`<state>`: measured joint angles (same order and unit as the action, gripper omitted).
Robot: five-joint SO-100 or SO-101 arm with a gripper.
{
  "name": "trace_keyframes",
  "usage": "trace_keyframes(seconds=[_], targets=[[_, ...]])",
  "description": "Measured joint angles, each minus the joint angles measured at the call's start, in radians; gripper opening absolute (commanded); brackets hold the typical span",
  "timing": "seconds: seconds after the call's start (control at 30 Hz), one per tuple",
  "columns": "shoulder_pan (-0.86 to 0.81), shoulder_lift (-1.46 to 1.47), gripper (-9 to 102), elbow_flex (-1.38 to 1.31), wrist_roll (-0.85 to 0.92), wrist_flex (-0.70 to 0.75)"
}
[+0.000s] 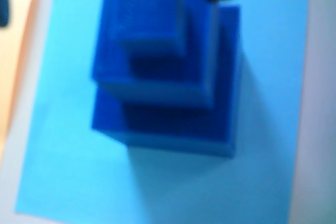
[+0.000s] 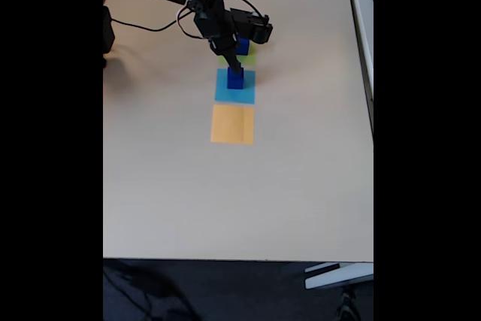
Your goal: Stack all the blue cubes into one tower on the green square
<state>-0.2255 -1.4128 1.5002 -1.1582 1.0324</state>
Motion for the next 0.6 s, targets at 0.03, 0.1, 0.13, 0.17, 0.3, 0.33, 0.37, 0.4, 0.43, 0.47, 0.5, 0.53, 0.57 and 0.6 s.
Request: trace_keyframes(seconds=[0.03, 0.1, 0.13, 0.17, 0.3, 0.33, 0.37, 0.4, 0.43, 0.47, 0.5, 0.53, 0.57, 0.6], targets=[[0.0, 0.0, 19, 0.0, 0.0, 0.0], [0.0, 0.0, 19, 0.0, 0.0, 0.0], [0.0, 0.0, 19, -0.002, 0.0, 0.0], [0.0, 0.003, 19, -0.005, 0.0, 0.0], [0.002, 0.015, 19, -0.02, 0.0, 0.0], [0.002, 0.02, 19, -0.026, 0.0, 0.0], [0.002, 0.021, 19, -0.029, 0.0, 0.0], [0.002, 0.021, 19, -0.031, 0.0, 0.0], [0.002, 0.021, 19, -0.031, 0.0, 0.0], [0.002, 0.025, 19, -0.032, 0.0, 0.0], [0.002, 0.029, 19, -0.034, 0.0, 0.0], [0.002, 0.031, 19, -0.034, -0.002, 0.0], [0.002, 0.031, 19, -0.034, -0.002, 0.0], [0.002, 0.029, 19, -0.034, -0.002, 0.0]])
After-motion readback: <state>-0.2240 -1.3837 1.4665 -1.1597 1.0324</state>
